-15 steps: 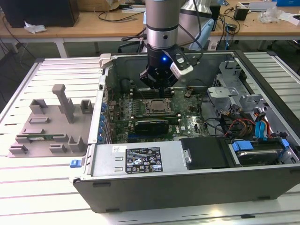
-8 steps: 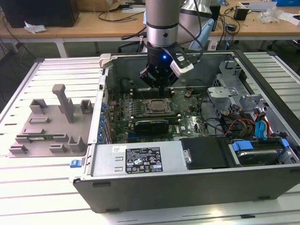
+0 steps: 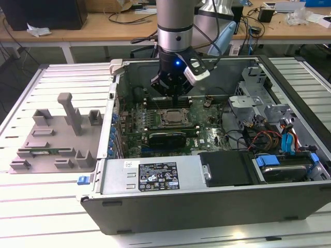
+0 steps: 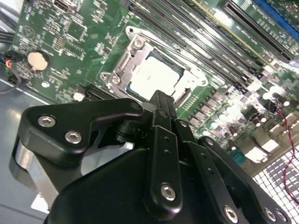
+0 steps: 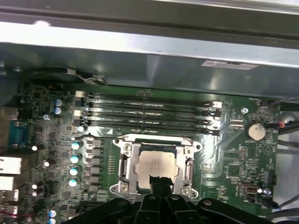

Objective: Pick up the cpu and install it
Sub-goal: 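Install the first cpu locking lever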

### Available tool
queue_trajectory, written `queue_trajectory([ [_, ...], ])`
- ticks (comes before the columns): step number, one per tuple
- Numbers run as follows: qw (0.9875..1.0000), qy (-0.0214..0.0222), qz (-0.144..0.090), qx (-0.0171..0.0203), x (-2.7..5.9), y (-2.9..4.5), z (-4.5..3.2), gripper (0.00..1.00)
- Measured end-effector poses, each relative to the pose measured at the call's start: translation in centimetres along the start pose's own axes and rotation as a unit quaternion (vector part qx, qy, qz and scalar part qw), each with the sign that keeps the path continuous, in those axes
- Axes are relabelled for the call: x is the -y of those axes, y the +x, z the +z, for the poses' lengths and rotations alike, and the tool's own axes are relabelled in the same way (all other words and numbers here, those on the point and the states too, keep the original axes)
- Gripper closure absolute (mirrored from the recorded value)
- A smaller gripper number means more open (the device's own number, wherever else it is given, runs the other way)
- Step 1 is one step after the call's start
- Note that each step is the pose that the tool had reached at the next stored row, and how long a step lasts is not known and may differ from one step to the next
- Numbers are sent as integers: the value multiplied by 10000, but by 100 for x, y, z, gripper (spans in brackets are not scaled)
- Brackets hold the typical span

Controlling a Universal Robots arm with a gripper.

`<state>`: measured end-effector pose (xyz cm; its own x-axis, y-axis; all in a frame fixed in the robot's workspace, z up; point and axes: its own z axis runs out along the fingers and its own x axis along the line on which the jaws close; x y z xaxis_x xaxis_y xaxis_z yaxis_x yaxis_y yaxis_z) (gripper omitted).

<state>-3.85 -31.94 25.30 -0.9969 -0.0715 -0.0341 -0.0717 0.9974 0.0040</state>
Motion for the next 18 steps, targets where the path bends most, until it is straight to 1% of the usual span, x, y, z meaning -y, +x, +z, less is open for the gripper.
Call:
queue_trajectory([
  [3,10000,0,0,0,-8,118,-4,89],
  [9,10000,0,-1,0,-17,234,-8,89],
  [13,10000,-1,0,0,-25,343,-11,89],
  [18,10000,0,0,0,-30,415,-14,89],
])
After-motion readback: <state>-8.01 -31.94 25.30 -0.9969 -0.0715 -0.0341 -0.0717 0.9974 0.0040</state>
